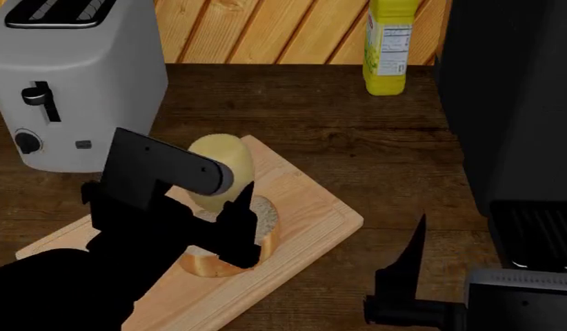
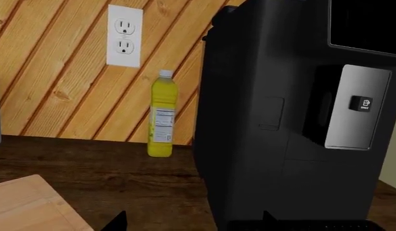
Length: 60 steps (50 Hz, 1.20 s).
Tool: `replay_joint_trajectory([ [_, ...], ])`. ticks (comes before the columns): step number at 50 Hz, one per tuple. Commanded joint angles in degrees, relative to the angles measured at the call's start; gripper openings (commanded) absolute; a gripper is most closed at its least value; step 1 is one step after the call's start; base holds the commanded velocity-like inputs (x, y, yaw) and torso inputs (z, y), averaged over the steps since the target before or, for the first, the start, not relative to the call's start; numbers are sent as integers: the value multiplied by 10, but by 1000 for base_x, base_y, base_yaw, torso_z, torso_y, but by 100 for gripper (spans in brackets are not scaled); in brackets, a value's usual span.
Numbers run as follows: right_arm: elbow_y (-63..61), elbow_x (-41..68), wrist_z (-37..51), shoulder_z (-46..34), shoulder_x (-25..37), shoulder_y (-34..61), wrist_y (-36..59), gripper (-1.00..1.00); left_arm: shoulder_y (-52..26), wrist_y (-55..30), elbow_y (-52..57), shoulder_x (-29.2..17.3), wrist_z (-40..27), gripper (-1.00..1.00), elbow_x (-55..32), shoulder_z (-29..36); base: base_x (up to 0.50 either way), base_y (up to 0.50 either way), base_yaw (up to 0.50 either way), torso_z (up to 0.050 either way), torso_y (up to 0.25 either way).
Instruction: Pick up the wedge of cheese and place it on the slice of bread to prepare a simple cheese on bread dish.
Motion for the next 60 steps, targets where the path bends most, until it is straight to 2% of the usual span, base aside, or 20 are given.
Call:
replay_joint_trajectory([
  [1, 4, 2, 2, 2, 0, -5, -3, 100, -2, -8, -10, 3, -13, -100, -18, 0, 0, 0, 0, 0, 0],
  [60, 15, 6, 9, -9, 3, -9, -7, 100, -6, 14, -79, -4, -6, -100, -15, 42, 0, 0, 0, 0, 0],
])
